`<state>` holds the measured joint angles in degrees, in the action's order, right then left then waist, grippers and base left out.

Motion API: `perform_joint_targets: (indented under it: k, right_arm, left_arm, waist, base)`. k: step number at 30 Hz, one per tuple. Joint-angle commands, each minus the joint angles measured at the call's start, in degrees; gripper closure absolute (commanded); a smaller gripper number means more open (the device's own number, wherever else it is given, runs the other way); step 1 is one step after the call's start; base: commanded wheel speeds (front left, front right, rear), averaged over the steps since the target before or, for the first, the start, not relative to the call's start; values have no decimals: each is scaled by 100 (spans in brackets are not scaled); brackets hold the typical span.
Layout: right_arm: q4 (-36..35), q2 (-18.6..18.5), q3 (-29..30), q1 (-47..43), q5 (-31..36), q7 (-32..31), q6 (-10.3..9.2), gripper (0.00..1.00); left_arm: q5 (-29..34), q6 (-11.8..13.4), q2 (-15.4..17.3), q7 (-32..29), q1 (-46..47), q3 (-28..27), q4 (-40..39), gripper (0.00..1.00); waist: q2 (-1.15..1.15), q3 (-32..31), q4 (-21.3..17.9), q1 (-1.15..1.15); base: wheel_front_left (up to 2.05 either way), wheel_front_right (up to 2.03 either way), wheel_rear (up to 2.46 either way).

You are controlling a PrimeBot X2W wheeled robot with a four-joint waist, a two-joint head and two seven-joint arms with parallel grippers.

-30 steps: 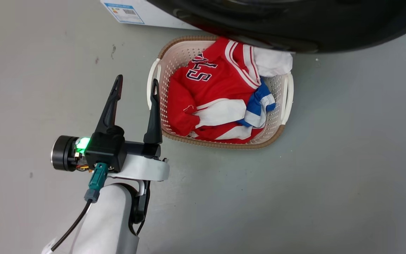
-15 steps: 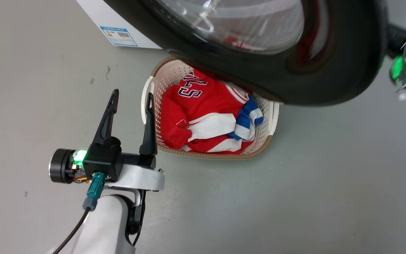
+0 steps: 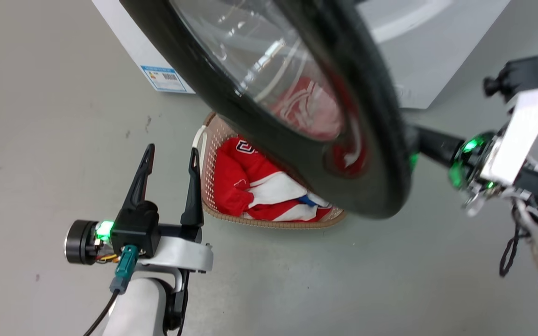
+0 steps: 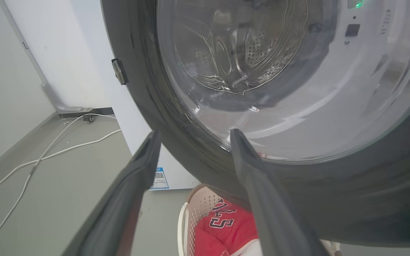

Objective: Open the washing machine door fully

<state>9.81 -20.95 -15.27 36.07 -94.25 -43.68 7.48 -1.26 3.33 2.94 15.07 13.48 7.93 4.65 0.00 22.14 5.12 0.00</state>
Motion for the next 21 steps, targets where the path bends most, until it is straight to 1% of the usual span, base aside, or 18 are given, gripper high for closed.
perform_joint_targets:
  k: [1,10,21]
  right_arm:
    - [-93,72,-67,-181,-52,-56,2,100]
    - [-652,306,-431,-860,-85,-147,2,100]
    - [-804,593,-910,-1312,-81,-298,9,100]
  left_arm:
    - [22,-13,-8,16,-83,-19,5,0]
    - [54,-10,-5,16,-340,-83,30,0]
    - [49,-4,-3,16,-575,-81,71,0]
  waist:
    - [0,-97,-9,0]
    - [0,-417,-56,0]
    - [0,-798,-7,0]
  base:
    - [0,0,0]
    - [0,0,0]
    - [0,0,0]
